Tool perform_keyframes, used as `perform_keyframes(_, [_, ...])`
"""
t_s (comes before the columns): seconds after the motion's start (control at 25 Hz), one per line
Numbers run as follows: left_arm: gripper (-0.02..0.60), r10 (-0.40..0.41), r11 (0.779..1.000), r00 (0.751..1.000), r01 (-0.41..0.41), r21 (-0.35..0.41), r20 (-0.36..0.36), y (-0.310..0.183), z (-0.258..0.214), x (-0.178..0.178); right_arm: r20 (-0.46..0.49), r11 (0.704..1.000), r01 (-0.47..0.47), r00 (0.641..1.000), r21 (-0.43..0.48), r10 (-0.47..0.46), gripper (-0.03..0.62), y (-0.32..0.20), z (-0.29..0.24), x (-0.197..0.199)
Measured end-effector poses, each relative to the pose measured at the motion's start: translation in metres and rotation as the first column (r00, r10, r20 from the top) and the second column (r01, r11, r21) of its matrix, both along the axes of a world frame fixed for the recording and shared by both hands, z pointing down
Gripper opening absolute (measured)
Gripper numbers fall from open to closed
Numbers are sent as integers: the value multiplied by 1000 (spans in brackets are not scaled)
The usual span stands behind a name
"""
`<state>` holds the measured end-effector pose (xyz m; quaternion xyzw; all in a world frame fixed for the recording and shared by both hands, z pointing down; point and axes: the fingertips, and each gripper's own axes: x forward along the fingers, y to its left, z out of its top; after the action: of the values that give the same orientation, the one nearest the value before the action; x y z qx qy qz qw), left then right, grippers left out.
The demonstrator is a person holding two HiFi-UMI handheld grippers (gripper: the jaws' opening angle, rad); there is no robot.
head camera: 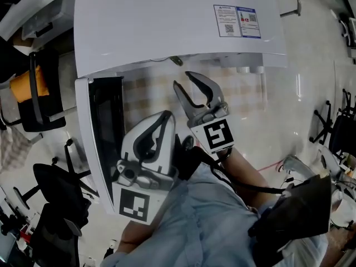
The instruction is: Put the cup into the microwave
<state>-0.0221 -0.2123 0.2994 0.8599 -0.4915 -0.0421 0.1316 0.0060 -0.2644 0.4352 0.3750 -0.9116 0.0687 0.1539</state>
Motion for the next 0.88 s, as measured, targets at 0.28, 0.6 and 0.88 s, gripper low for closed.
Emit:
perform_keyframes(0.28, [5,1,1000,1000,-2,19,6,11,-14,1,18,998,41,999,-37,-41,64,30,-9,-19])
perform_keyframes(0.6, [5,-24,1000,999,24,-12,33,-5,2,-15,9,997,27,1000,-77,-27,2,10,15,-35])
perform_keyframes(0.88, [5,-43,997,998,45,-58,34,-28,18,-30,-1,993,20,1000,-120,-20,2,-15,36,-50])
